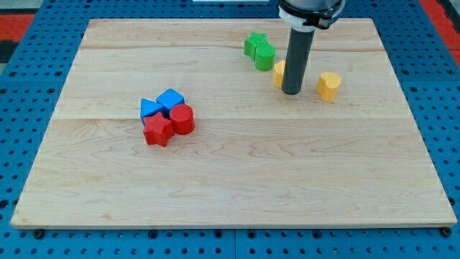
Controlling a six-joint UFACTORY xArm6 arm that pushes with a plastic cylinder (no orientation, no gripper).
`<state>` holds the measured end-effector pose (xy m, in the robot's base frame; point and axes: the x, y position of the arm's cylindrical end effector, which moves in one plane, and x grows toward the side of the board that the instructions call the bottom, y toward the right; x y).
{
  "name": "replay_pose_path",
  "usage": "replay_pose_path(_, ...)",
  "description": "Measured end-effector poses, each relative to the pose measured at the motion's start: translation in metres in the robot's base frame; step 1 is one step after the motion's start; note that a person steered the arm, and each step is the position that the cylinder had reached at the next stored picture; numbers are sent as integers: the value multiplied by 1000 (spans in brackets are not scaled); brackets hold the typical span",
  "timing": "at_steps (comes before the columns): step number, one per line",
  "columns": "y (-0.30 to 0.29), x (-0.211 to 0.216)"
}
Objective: Push the yellow blocks close to the green blocks
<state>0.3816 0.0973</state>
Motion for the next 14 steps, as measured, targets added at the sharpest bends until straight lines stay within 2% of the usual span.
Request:
replay_pose_path(2, 0, -29)
replay_pose_path(3, 12, -18)
replay_pose_path(4, 33, 20)
replay_pose_path(5, 85, 33)
replay_pose_path(6, 157, 22)
replay_pose_path(7, 148, 7)
replay_pose_path(9, 44, 4)
replay_pose_path(10, 9, -14)
replay_pose_path(12, -6, -28)
replay_pose_path(13, -6, -13)
replay_pose_path(14, -34, -10)
